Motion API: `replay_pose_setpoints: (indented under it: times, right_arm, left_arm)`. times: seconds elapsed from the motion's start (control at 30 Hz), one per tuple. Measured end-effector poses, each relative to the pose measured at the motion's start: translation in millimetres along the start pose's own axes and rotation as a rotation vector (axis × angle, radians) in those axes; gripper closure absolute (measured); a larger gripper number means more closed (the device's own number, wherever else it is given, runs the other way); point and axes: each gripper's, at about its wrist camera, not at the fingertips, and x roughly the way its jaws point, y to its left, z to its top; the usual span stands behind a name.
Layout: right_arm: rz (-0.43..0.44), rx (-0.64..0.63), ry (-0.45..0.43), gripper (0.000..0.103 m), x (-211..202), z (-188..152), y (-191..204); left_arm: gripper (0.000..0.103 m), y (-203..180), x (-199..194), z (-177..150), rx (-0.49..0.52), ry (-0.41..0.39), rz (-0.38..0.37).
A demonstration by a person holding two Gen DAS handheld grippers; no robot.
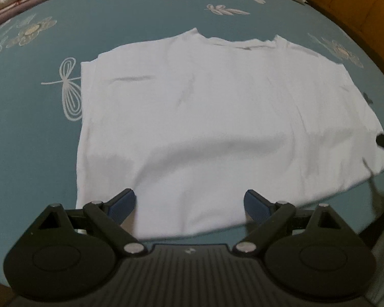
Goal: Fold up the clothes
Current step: 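Open both grippers and pull them back above the folded shirt, then move the left gripper down to the folded white shirt's edge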
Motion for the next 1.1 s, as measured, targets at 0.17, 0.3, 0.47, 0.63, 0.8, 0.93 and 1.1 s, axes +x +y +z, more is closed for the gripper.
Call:
replay_pose_setpoints:
  times: [0.17,0.3,0.47,0.63,0.8,0.93,1.1]
  right_arm:
    - [-0.013,0.012,-0.002,0.0,-2,0,1]
    - [-0.011,0.009,-0.005,0.0,-2,0,4]
    - [-0.007,-0.004,0.002,0.0,-1,-2,6]
    - [-0.008,-0.003,0.014,0.0,-2,-4,1]
    - [-0.008,0.023,0.016,0.0,-5,-7,-9]
    - [-0.011,0.042,0.013,0.0,-8,-8,-15]
    - [-0.002,0.07,-0.005,0.0,-11,-5,-19]
  left_arm:
    - [0.01,-7,-9,-9,0.028,-0.001,-0.003]
    - [0.01,-20,-17,0,0.037,-0.038,-0.032]
    - [0.01,-50,-14,8,0.086,-0.07,-0.058]
    - [0.01,-75,4,5,0.088,-0.067,-0.095]
    - [0.009,-84,13,-3,0.108,-0.066,-0.066]
    - [0.009,-81,5,-6,0.087,-0.071,-0.064]
    - [0.009,-73,-13,-3,0.05,-0.108,-0.067]
